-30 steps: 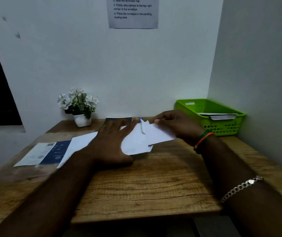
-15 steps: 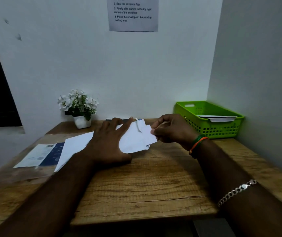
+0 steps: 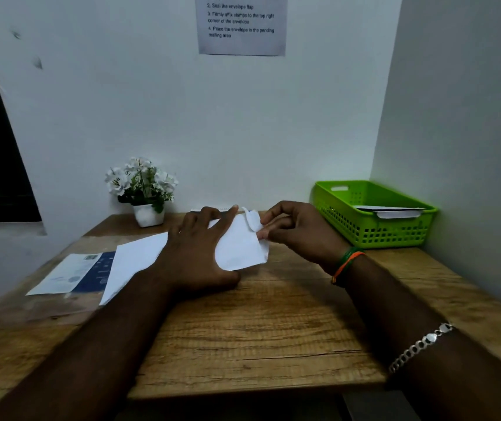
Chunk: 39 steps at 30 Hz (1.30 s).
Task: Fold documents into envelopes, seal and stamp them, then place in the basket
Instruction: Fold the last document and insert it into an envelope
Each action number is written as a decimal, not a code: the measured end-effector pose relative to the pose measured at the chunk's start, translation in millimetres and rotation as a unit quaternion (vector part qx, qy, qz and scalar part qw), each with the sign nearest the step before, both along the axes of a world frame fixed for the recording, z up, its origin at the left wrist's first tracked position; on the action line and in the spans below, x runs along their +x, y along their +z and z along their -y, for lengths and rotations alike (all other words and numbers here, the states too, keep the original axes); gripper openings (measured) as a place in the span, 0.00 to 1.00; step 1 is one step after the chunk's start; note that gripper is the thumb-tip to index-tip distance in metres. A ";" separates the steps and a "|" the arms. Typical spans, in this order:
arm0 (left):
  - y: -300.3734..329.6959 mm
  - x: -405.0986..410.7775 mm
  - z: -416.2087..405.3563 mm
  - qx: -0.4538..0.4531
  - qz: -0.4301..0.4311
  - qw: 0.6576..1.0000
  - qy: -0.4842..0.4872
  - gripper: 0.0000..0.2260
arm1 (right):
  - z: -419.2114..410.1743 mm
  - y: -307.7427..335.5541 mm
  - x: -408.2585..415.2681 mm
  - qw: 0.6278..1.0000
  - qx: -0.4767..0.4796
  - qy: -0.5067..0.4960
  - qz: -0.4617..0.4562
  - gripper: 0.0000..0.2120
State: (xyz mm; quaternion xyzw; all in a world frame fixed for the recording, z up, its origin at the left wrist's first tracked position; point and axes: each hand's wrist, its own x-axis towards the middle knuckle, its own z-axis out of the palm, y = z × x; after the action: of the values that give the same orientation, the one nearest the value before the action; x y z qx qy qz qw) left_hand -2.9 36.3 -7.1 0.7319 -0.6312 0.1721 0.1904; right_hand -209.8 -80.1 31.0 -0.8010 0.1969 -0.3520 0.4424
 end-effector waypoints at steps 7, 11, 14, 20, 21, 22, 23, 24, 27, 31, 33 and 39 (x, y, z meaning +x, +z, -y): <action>-1.0 -1.9 2.6 -0.006 0.005 1.000 0.004 0.55 | -9.8 6.0 -1.7 0.997 0.048 0.040 -0.034 0.13; -0.4 -4.3 4.4 -0.039 0.028 0.998 0.042 0.55 | -0.6 7.2 -3.5 0.993 0.086 -0.080 0.034 0.05; -0.9 -5.7 7.0 -0.041 0.033 0.997 0.059 0.55 | -1.5 0.1 -1.2 0.981 0.180 -0.062 -0.036 0.14; -4.6 -9.9 10.5 -0.030 0.022 0.998 0.051 0.55 | -5.7 -6.5 8.2 0.973 0.224 -0.048 -0.017 0.14; -5.4 -10.5 10.9 -0.025 0.018 0.998 0.050 0.55 | -5.1 -7.2 8.3 0.972 0.230 -0.049 -0.009 0.13; -6.0 -11.0 11.5 -0.022 0.017 0.998 0.050 0.55 | -4.7 -8.2 8.9 0.972 0.232 -0.049 -0.004 0.11; -6.8 -11.3 11.9 -0.019 0.017 0.998 0.050 0.55 | -5.0 -9.9 10.1 0.973 0.228 -0.048 -0.004 0.09; -7.2 -11.5 12.8 -0.019 0.019 0.998 0.050 0.55 | -5.7 -11.8 12.1 0.975 0.218 -0.050 -0.005 0.07; -8.3 -11.6 14.5 -0.022 0.023 0.999 0.044 0.54 | -5.3 -18.4 20.1 0.982 0.165 -0.090 -0.004 0.08; -8.3 -12.2 13.7 -0.023 0.026 0.999 0.038 0.54 | -3.3 -26.3 26.1 0.989 0.093 -0.116 0.002 0.10; -7.6 -13.0 13.6 -0.024 0.019 0.999 0.037 0.54 | -2.9 -27.6 27.4 0.991 0.074 -0.107 0.019 0.08; -3.5 -13.4 12.6 -0.046 0.005 0.999 0.026 0.53 | -8.2 -22.1 25.1 0.987 0.148 -0.028 0.051 0.08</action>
State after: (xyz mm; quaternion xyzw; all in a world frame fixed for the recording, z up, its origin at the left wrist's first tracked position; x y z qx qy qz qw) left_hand -16.3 23.7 -10.6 0.7375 -0.6045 0.2094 0.2165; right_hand -184.7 -71.9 8.9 -0.7018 0.2465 -0.3718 0.5554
